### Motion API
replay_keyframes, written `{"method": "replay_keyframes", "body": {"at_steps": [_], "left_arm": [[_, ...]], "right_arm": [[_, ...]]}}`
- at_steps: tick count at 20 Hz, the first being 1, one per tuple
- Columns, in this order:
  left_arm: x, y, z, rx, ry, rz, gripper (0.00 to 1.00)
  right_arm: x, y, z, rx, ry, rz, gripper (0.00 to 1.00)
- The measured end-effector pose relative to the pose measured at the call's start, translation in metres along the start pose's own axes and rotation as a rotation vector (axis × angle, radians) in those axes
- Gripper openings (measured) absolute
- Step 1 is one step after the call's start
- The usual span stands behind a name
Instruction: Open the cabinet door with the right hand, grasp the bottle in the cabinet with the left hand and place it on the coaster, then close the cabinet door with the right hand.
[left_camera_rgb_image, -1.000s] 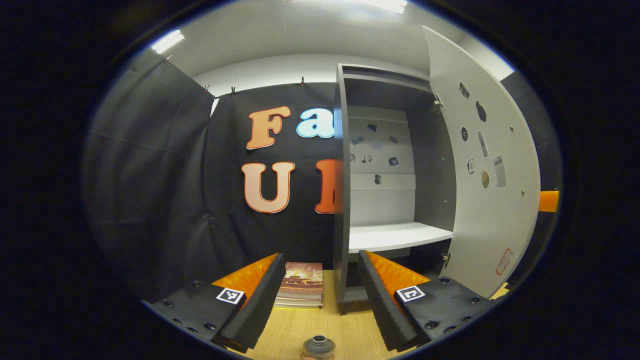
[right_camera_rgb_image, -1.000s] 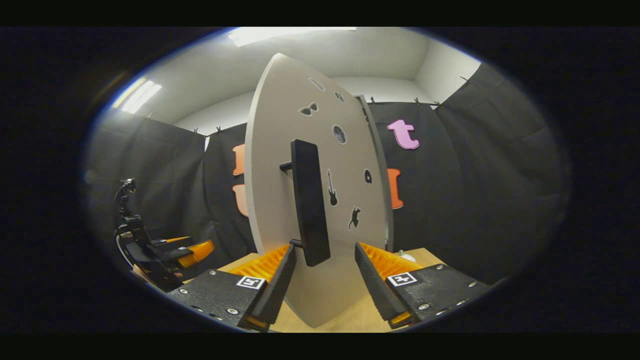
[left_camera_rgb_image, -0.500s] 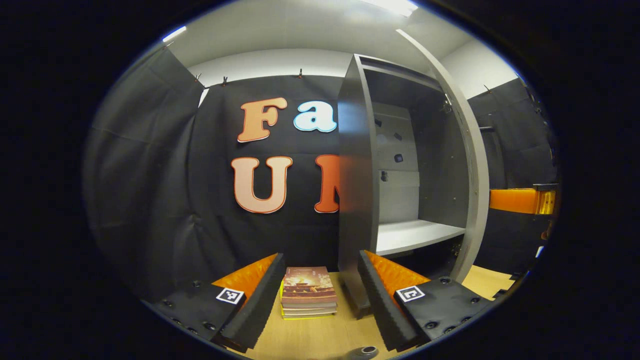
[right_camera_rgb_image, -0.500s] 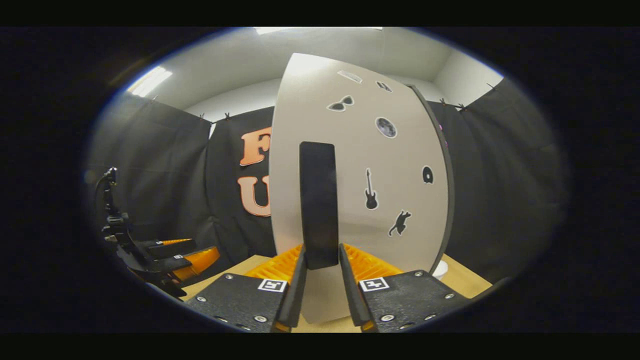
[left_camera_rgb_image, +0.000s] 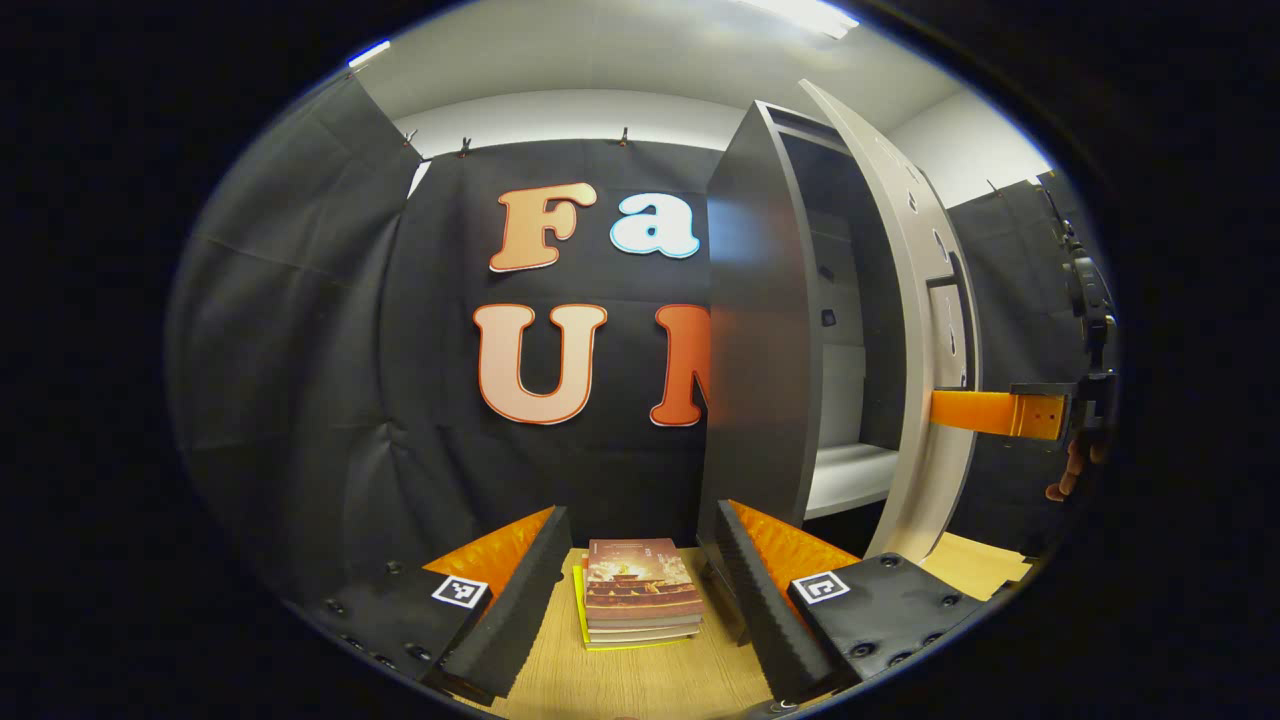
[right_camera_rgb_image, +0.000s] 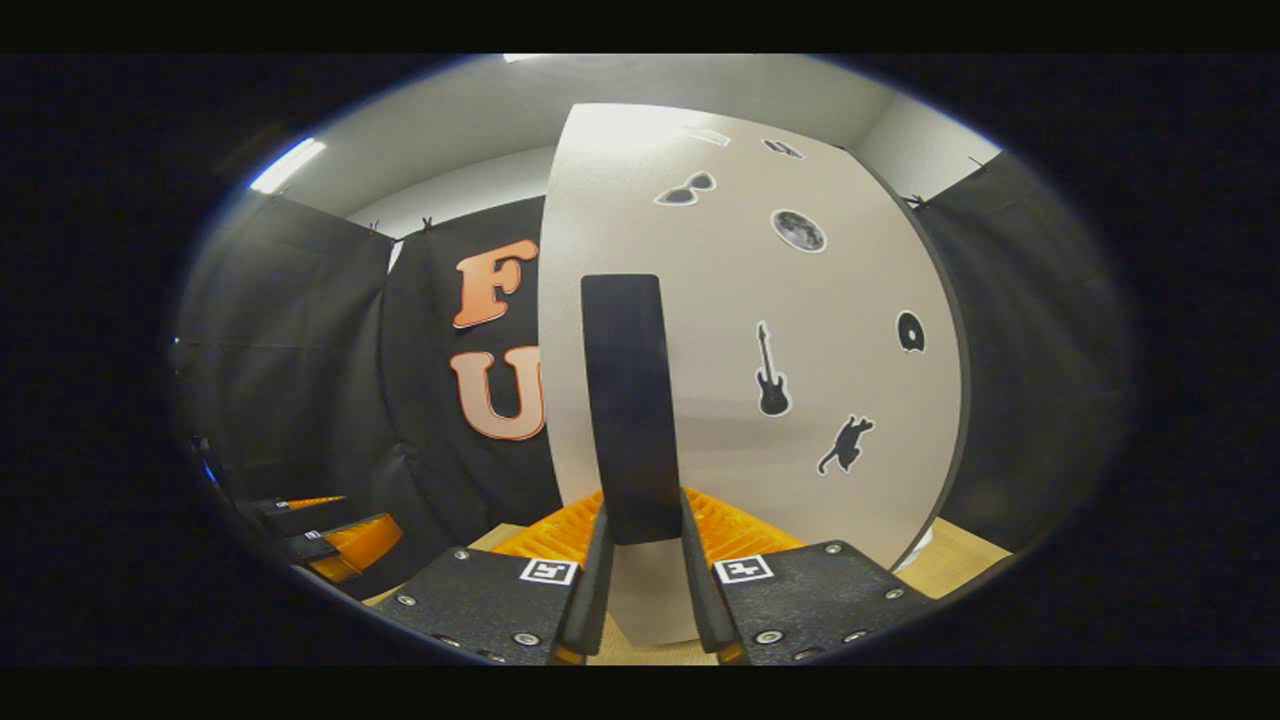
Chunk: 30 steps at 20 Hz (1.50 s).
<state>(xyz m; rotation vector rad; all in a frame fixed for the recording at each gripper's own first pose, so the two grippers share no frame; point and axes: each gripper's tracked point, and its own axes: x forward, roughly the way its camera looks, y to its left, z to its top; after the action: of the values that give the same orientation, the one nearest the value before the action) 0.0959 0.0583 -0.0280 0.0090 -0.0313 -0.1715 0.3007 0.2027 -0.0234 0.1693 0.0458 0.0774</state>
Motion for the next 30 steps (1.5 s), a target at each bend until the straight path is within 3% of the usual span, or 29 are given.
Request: {"method": "replay_keyframes", "body": {"at_steps": [1,2,3,5,9,12,13,16,17,21,27,30], "left_arm": [[0.002,-0.002,-0.001,-0.003,0.003,0.003,0.94],[0.005,-0.003,-0.002,-0.006,0.002,0.008,0.95],[0.006,-0.005,-0.003,-0.012,0.002,0.013,0.95],[0.008,-0.009,-0.006,-0.032,0.005,0.024,0.95],[0.01,-0.014,-0.012,-0.075,0.016,0.049,0.95],[0.009,-0.011,-0.015,-0.055,0.022,0.083,0.95],[0.008,-0.011,-0.014,-0.044,0.02,0.096,0.95],[0.004,-0.015,-0.014,-0.028,0.02,0.113,0.94],[0.004,-0.017,-0.014,-0.027,0.024,0.116,0.95],[0.0,-0.021,-0.012,-0.026,0.023,0.138,0.95],[-0.011,-0.026,-0.003,-0.031,0.008,0.19,0.95],[-0.019,-0.026,0.001,-0.007,0.003,0.23,0.94]], "right_arm": [[0.005,0.001,0.0,-0.001,-0.001,0.013,0.36],[0.01,0.004,0.0,0.002,0.003,0.028,0.32],[0.015,0.004,-0.001,0.012,0.004,0.045,0.38],[0.025,0.001,-0.004,0.024,0.005,0.059,0.36],[0.031,0.004,-0.003,-0.003,-0.007,0.073,0.42],[0.037,0.007,-0.004,0.01,-0.009,0.09,0.44],[0.039,0.008,-0.004,0.018,-0.01,0.098,0.51],[0.045,0.012,-0.006,0.033,-0.012,0.131,0.53],[0.046,0.013,-0.007,0.03,-0.014,0.139,0.63],[0.047,0.016,-0.008,-0.019,-0.031,0.153,0.77],[0.045,0.01,-0.017,-0.103,-0.02,0.15,0.86],[0.027,0.007,-0.018,-0.088,-0.007,0.182,0.9]]}}
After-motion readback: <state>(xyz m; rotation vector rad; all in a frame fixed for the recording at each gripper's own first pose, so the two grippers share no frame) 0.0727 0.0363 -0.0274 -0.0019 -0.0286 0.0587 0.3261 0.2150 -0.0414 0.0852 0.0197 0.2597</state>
